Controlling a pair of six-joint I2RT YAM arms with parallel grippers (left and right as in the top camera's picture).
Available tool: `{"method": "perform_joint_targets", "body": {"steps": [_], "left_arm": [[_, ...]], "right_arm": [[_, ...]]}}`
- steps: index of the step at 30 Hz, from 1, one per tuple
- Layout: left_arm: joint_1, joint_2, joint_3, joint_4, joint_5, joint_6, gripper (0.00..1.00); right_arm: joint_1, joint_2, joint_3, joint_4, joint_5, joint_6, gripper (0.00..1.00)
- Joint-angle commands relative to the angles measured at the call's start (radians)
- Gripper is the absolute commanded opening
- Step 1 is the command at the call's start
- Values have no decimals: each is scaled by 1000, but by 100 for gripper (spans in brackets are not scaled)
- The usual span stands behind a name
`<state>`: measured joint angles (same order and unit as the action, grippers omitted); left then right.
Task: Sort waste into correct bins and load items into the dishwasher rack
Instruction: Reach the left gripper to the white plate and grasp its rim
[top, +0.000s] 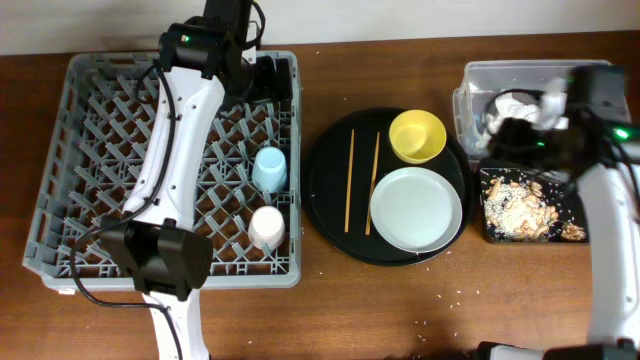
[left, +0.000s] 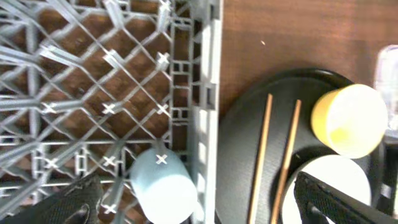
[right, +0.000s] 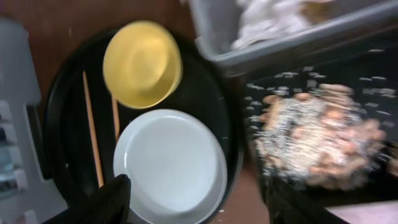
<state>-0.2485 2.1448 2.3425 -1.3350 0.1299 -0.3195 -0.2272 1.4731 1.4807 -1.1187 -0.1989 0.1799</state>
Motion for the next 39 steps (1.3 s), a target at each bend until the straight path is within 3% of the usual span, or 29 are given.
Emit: {"method": "perform_joint_targets", "body": {"steps": [1,8,14,15,19,24,25,28,39], "left_arm": [[-45,-15,-3,-5,86,-10,93],[-310,10,-6,-2,-161,-82,91],[-427,134,-6,2,-150,-140,89],[-435,161,-6,4,-133,-140,82],[-457,248,-6,22,-88,-140,70],[-469,338,-6,38,-73,-140,64],[-470,352,-6,41,-64,-140,60],[-470,377,-6,42,-55,-140,36],[-513,451,-6,21,-54,-76,35]], "right_arm": [[-69,-14,2,-18,14,-2,72],[-93,-14,2,-31,14,-2,72],[-93,-14,2,-31,14,-3,72],[-93,-14,2,-31,14,-3,72],[-93,-14,2,-31,15,-3,73],[-93,-14,1,-31,15,-6,73],[-93,-14,1,-31,15,-6,73],[-93,-13,1,-30,15,-6,73],[-93,-13,1,-30,23,-18,75]]}}
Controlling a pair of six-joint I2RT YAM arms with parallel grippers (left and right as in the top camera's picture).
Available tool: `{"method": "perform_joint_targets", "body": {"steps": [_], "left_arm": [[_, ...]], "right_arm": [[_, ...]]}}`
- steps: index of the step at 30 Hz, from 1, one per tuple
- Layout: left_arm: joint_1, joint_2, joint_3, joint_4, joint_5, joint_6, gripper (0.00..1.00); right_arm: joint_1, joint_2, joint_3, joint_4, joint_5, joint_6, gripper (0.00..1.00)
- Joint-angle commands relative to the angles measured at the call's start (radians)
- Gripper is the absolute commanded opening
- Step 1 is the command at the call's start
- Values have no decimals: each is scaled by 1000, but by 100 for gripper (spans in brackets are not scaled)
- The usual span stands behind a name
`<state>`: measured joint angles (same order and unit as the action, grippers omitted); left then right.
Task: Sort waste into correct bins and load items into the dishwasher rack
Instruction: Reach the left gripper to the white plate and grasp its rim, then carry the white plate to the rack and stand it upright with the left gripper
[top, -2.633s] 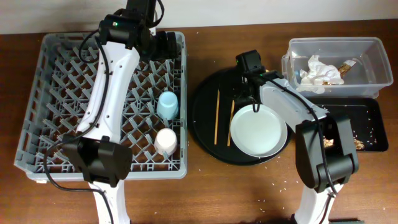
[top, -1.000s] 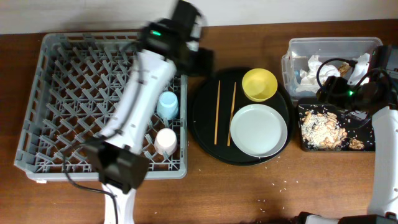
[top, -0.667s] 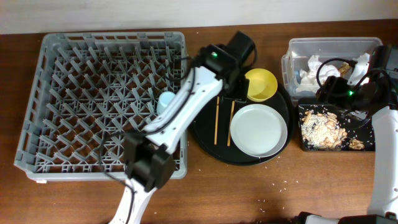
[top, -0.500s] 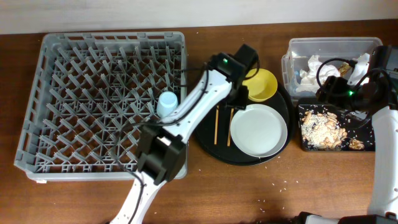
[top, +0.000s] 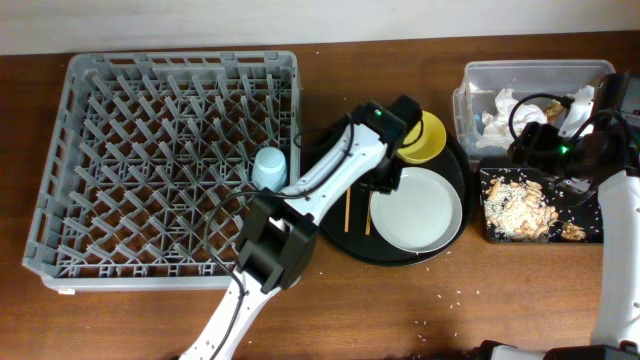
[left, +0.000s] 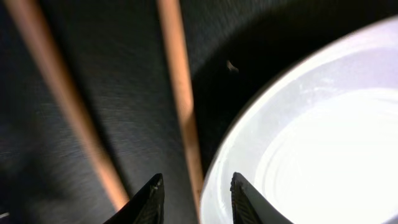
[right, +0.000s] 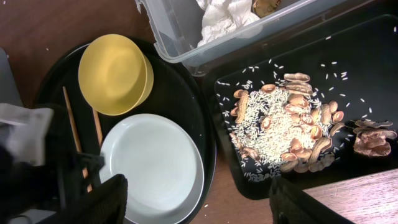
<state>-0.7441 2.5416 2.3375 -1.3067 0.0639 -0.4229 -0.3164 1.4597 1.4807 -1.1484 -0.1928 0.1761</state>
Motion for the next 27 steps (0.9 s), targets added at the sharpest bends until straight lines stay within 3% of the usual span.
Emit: {"method": "perform_joint_targets", "body": {"steps": [1,2,6,17,24,27], "left_arm": [[-17,54,-2,-8,12,28,35],[-17,54,-2,-7,11,28,32],[-17,54,-2,0,11,27,1],[-10,48,102,-106,10,54,1],[55,48,461,-381,-134,85,0],[95,16,581,-381,-142,209,0]], "right_arm": [[-4,0,1,0,17,-14,75],[-4,0,1,0,17,-14,76],[-4,1,1,0,17,-14,77],[-4,1,1,0,17,-14,77],[-4,1,1,0,17,-14,78],[-4,1,1,0,17,-14,81]]}}
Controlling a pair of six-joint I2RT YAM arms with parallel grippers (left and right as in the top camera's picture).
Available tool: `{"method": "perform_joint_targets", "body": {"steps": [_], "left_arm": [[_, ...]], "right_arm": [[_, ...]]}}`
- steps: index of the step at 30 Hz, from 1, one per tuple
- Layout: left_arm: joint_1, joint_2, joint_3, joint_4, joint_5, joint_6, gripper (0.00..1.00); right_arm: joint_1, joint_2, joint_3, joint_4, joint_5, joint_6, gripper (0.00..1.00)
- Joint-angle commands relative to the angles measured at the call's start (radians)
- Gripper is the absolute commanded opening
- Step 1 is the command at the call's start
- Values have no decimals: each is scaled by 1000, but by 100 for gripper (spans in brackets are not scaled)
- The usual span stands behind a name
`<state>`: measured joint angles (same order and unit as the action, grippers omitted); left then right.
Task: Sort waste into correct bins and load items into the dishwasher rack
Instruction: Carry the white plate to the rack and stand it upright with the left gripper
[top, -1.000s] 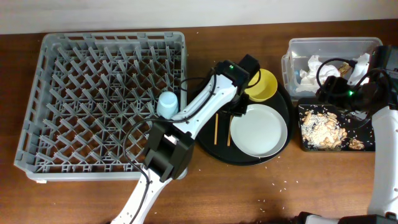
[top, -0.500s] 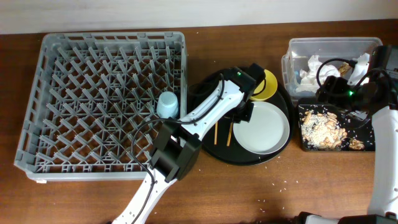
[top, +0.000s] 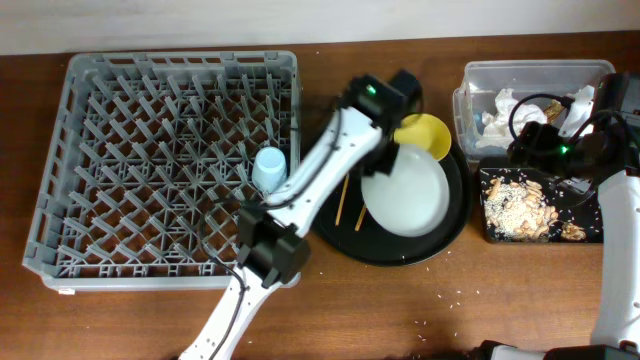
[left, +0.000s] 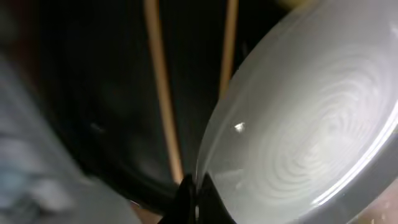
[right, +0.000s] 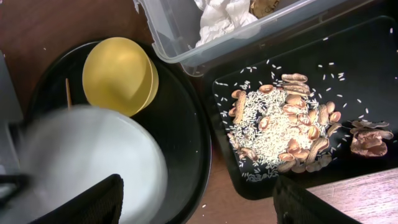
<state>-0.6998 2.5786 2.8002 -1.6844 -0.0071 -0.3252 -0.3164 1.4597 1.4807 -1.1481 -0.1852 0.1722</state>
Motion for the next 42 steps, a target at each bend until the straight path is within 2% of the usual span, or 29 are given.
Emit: {"method": "perform_joint_targets", "body": {"steps": [1,4,9,12,17,19,24,26,33,35,36,37,42], "left_arm": [[62,-35,155,-4,-105,111,0],[97,-70,228,-3,-280,111,0],[196,-77,254,61,-734,111,0],[252,-76,232,152,-816,111,0],[327,-75,176,230,-867,105,0],[348,-75,140,229,-926,61,0],[390,-75,26,264,-959,12,0],[406,-75,1,259,-996,-30,0],[420,-97,-2,226,-996,-31,0],[420,-100,-2,190,-995,-67,0],[422,-100,-2,166,-986,-88,0],[426,-93,-2,134,-913,-94,0],[426,-88,-31,122,-780,-94,0]], "right_arm": [[-4,1,1,-1,10,-10,81],[-4,1,1,0,9,-10,82],[-4,1,1,2,9,-10,82],[-4,1,1,3,9,-10,82],[-4,1,1,3,9,-10,84],[-4,2,1,3,9,-10,86],[-4,2,1,3,9,-10,87],[-4,2,1,3,9,-10,88],[-4,2,1,7,9,-10,91],[-4,2,1,7,9,-10,91],[-4,2,1,7,9,-10,91],[-4,2,1,7,9,-10,91],[-4,2,1,6,9,-10,91]]}}
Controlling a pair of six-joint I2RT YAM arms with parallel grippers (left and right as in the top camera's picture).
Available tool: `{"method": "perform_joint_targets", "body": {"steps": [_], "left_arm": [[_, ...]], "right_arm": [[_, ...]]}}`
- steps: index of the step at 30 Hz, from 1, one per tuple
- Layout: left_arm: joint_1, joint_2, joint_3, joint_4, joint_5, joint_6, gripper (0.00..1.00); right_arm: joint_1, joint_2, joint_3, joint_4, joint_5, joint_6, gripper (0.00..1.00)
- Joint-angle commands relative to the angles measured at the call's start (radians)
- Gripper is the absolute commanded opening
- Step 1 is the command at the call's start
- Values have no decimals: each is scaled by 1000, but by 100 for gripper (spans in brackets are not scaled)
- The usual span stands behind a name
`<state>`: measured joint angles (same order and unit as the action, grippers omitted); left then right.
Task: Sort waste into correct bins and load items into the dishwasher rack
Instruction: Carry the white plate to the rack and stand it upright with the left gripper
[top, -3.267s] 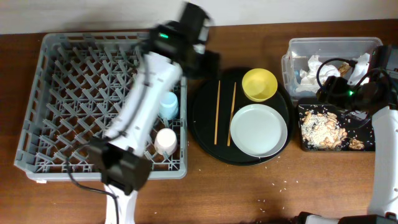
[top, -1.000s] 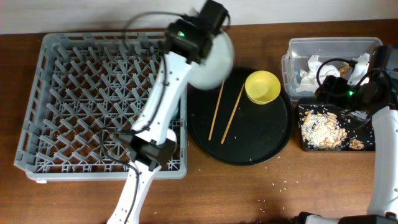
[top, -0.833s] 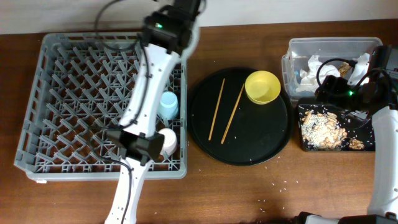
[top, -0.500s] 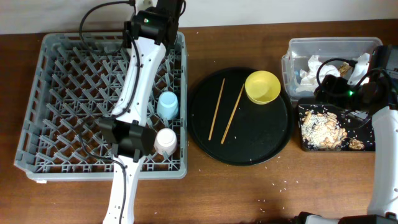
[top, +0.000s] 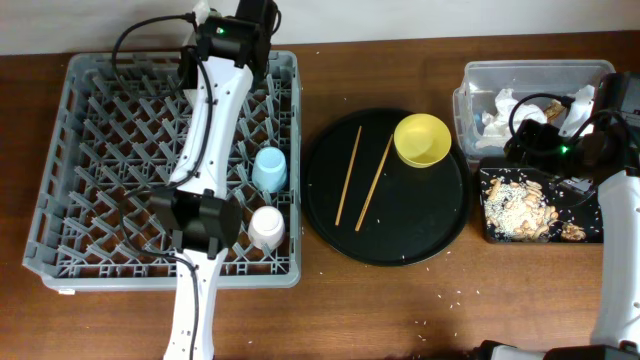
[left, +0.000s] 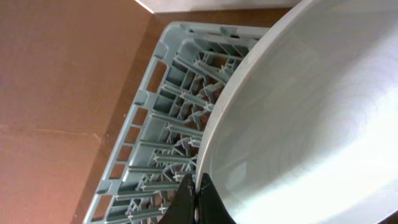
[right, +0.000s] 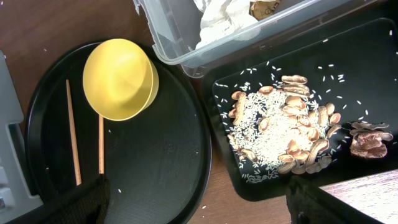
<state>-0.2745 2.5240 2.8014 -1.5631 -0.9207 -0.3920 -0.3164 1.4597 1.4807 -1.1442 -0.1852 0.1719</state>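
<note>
My left gripper (left: 195, 182) is shut on the rim of the white plate (left: 298, 112), which it holds on edge above the far side of the grey dishwasher rack (left: 155, 155). In the overhead view the left gripper (top: 236, 28) is at the rack's (top: 100, 200) far edge and the plate is mostly hidden by the arm. A yellow bowl (top: 420, 138) and two chopsticks (top: 348, 175) lie on the black tray (top: 400, 235). My right gripper (right: 198, 190) is open above the tray's right edge, holding nothing.
A blue cup (top: 269, 168) and a white cup (top: 266, 228) sit in the rack's right part. A clear bin (top: 480, 75) holds crumpled tissue. A black bin (top: 530, 205) with rice and peanut shells stands in front of it.
My left gripper has moved with the plate from above the tray to the rack's far edge. The right chopstick now lies slanted. The right arm has not moved.
The left gripper was open over the rack's far right. Then it stood open at the plate's rim on the tray. Then it was shut on the rim with the plate tilted up. Now the plate is above the rack.
</note>
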Motion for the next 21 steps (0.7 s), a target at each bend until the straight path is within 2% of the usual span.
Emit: {"method": "perform_joint_targets", "body": {"steps": [1,3,4,5,7,8,18,21], "left_arm": [[1,-33,-43,1,141,-27,0],[1,-33,-65,0,148,-27,3],[1,-33,-75,-2,148,-27,10],[1,-33,-84,-6,147,-27,12],[1,-33,-97,-23,146,-27,8],[3,-33,-97,-29,142,-27,0],[30,-34,-96,-65,112,-27,0],[30,-34,-47,-62,113,-27,0]], "right_arm": [[-4,2,1,2,9,-10,91],[-4,2,1,0,9,-10,91],[-4,2,1,0,9,-10,92],[-4,2,1,0,9,-10,91],[-4,2,1,0,9,-10,92],[-4,2,1,0,9,-10,92],[-4,2,1,7,9,-10,92],[-4,2,1,7,9,-10,92]]}}
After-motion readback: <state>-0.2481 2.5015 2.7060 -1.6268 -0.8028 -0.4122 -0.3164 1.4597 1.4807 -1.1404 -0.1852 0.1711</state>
